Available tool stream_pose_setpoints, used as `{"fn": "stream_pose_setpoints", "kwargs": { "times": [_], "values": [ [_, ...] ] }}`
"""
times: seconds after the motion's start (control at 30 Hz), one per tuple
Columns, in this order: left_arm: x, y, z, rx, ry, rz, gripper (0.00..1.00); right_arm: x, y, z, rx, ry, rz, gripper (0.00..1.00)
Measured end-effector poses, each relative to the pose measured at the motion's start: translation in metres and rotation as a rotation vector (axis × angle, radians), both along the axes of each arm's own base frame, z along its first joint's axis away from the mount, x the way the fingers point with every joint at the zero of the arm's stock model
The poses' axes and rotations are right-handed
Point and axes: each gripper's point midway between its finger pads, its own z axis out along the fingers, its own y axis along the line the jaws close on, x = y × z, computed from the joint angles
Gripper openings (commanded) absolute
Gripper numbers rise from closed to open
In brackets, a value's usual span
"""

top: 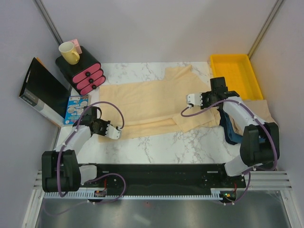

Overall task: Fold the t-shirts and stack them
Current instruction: Fold the flattened tshirt in 1/3 of the way

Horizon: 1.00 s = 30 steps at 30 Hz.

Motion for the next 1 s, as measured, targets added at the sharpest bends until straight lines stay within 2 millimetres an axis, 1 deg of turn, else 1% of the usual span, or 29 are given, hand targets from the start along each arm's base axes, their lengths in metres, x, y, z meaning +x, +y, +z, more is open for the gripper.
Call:
{"fn": "stream_pose_setpoints", "kwargs": {
  "times": [0.03, 0.07, 0.1, 0.13, 0.17, 0.2, 0.23, 0.27, 0.33, 0.5, 0.57, 0.63, 0.67, 0.73, 0.83, 0.9, 0.93, 1.0],
  "values": [
    [0.001, 0.000, -0.001, 0.000, 0.001, 0.000, 0.02, 0.001, 0.000, -0.001, 0.000, 0.001, 0.000, 0.13],
    [0.001, 0.000, -0.002, 0.000, 0.003, 0.000, 0.14, 0.002, 0.000, -0.002, -0.001, 0.004, 0.000, 0.16],
    [0.002, 0.000, -0.003, 0.001, 0.005, 0.001, 0.20, 0.004, 0.001, -0.002, -0.002, 0.004, 0.002, 0.20],
    [0.003, 0.001, -0.004, 0.003, 0.005, 0.001, 0.23, 0.005, 0.001, -0.003, -0.003, 0.003, 0.002, 0.32],
    [0.003, 0.001, -0.005, 0.003, 0.006, 0.002, 0.30, 0.006, 0.000, -0.004, -0.006, 0.004, 0.000, 0.39],
    [0.004, 0.001, -0.006, 0.004, 0.006, 0.003, 0.41, 0.008, 0.000, -0.004, -0.009, 0.004, -0.001, 0.46],
    [0.005, 0.002, -0.008, 0.007, 0.008, 0.007, 0.52, 0.009, -0.001, -0.005, -0.018, 0.001, -0.001, 0.61],
    [0.006, 0.003, -0.008, 0.012, 0.007, 0.007, 0.99, 0.010, -0.001, -0.005, -0.018, 0.003, -0.008, 0.64],
    [0.010, 0.007, -0.009, 0.030, -0.001, 0.021, 1.00, 0.012, -0.004, -0.008, -0.029, 0.003, -0.018, 0.68],
    [0.027, 0.018, -0.006, 0.079, -0.109, 0.057, 1.00, 0.017, -0.008, -0.008, -0.048, -0.011, -0.049, 0.68],
    [0.034, 0.022, -0.003, 0.095, -0.179, 0.074, 1.00, 0.020, -0.011, -0.006, -0.053, -0.023, -0.070, 0.65],
    [0.037, 0.025, 0.000, 0.104, -0.217, 0.091, 1.00, 0.019, -0.013, -0.006, -0.054, -0.025, -0.091, 0.62],
    [0.038, 0.026, 0.003, 0.106, -0.231, 0.098, 1.00, 0.017, -0.014, -0.006, -0.052, -0.016, -0.097, 0.61],
    [0.040, 0.026, 0.016, 0.101, -0.275, 0.107, 1.00, 0.011, -0.014, -0.004, -0.054, 0.017, -0.099, 0.61],
    [0.039, 0.021, 0.047, 0.074, -0.353, 0.097, 1.00, 0.001, -0.014, 0.004, -0.059, 0.075, -0.093, 0.60],
    [0.036, 0.013, 0.071, 0.043, -0.409, 0.071, 1.00, -0.007, -0.015, 0.011, -0.063, 0.108, -0.091, 0.58],
    [0.034, 0.008, 0.082, 0.024, -0.432, 0.054, 1.00, -0.013, -0.016, 0.012, -0.067, 0.129, -0.091, 0.55],
    [0.029, -0.002, 0.095, -0.014, -0.450, 0.017, 1.00, -0.024, -0.017, 0.009, -0.076, 0.175, -0.091, 0.51]
  ]
}}
